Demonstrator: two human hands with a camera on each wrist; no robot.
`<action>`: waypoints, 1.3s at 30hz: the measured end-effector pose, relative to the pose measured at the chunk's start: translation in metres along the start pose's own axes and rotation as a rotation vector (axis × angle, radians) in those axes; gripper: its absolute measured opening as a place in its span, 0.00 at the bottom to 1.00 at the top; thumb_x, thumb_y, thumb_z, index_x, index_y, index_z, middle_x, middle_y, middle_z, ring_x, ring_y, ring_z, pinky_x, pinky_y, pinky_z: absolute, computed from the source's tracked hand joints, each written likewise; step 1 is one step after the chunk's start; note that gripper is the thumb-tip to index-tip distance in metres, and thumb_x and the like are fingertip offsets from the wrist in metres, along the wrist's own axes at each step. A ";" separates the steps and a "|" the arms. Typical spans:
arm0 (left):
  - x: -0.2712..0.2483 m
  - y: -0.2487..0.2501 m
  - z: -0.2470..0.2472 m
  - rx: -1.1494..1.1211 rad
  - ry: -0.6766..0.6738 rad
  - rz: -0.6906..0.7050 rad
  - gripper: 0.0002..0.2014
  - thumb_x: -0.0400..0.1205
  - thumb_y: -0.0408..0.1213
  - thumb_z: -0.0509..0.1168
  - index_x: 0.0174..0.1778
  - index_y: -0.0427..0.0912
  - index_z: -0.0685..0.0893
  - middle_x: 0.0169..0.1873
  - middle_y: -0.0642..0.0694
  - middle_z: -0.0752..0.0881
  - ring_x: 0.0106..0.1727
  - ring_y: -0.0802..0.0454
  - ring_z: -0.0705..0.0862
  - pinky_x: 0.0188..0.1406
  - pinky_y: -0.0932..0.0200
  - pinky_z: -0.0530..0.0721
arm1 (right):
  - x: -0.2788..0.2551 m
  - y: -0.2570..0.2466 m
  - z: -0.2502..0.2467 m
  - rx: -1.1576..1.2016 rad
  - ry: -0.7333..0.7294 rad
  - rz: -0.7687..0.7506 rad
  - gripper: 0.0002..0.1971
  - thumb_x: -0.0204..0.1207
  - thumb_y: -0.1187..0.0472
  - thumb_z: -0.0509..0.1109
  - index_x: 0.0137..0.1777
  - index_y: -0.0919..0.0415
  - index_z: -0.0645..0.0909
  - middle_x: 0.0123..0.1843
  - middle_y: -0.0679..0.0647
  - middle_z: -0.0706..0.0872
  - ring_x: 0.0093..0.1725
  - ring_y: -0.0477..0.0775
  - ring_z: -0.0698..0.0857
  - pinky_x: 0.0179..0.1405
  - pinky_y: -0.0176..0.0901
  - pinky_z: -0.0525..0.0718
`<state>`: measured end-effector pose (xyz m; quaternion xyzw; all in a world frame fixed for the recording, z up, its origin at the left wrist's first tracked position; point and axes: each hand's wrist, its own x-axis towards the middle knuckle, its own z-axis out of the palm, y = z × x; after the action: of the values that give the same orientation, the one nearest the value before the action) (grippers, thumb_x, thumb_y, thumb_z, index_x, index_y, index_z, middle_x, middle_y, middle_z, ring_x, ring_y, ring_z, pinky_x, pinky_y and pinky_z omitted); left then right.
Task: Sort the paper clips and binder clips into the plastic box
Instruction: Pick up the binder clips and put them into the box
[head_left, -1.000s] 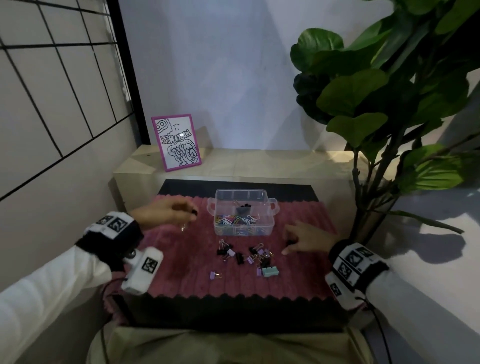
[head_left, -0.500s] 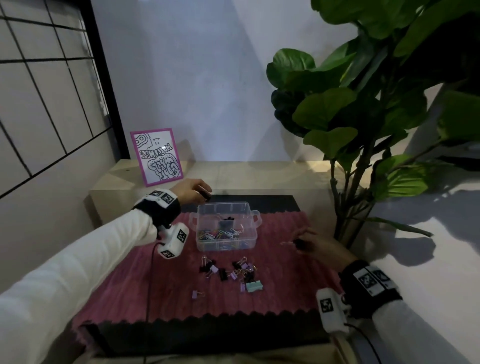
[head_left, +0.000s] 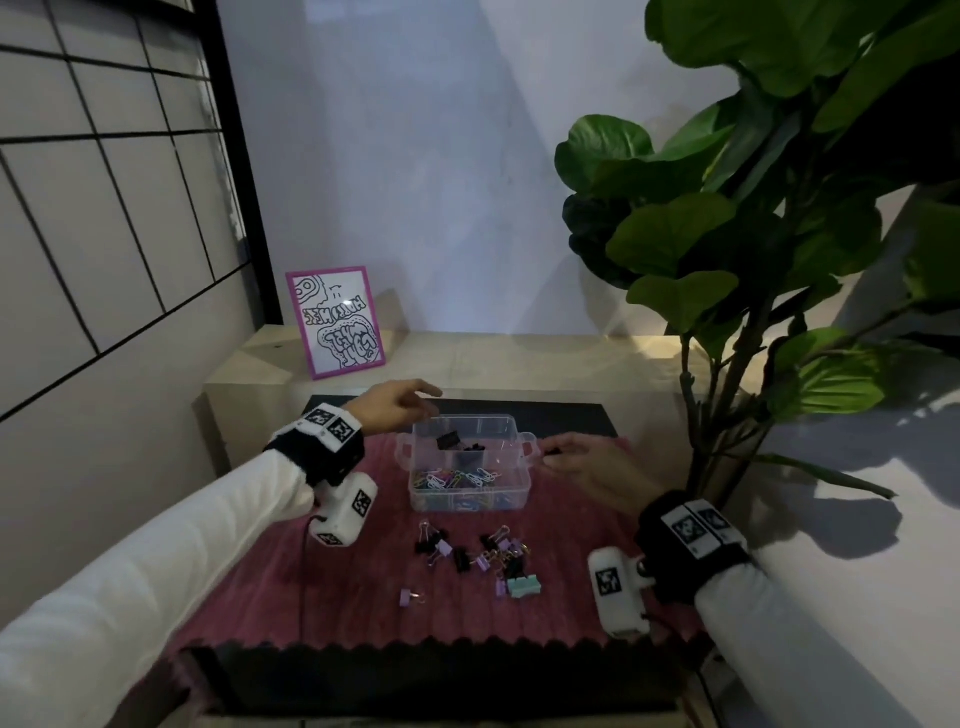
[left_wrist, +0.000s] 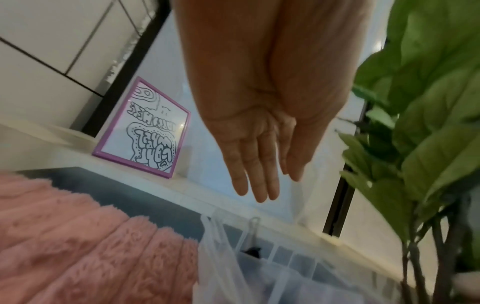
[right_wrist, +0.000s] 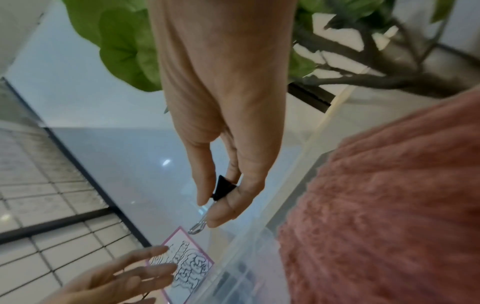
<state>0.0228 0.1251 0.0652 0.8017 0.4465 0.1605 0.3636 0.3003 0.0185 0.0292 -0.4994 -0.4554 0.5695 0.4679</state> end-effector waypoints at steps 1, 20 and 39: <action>-0.010 -0.002 -0.004 -0.074 0.020 0.008 0.16 0.80 0.27 0.61 0.61 0.47 0.76 0.53 0.44 0.87 0.52 0.50 0.85 0.53 0.56 0.84 | 0.006 -0.005 0.008 -0.050 -0.002 -0.014 0.07 0.73 0.77 0.65 0.47 0.68 0.80 0.43 0.60 0.86 0.40 0.49 0.89 0.42 0.33 0.87; -0.098 -0.026 0.050 0.296 -0.111 0.010 0.14 0.78 0.30 0.65 0.59 0.45 0.82 0.53 0.49 0.87 0.45 0.63 0.84 0.47 0.74 0.79 | -0.024 -0.016 0.058 -1.189 -0.048 -0.273 0.03 0.77 0.64 0.66 0.48 0.63 0.77 0.49 0.58 0.84 0.45 0.50 0.80 0.41 0.37 0.75; -0.068 -0.003 0.077 0.571 -0.271 0.052 0.28 0.75 0.27 0.65 0.72 0.45 0.70 0.67 0.40 0.72 0.66 0.42 0.75 0.67 0.50 0.75 | -0.062 0.044 0.041 -1.113 -0.190 0.011 0.18 0.67 0.56 0.77 0.47 0.57 0.70 0.39 0.49 0.80 0.39 0.47 0.79 0.34 0.40 0.73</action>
<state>0.0288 0.0353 0.0150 0.8966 0.4003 -0.0702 0.1757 0.2601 -0.0513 -0.0022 -0.6196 -0.7247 0.2884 0.0879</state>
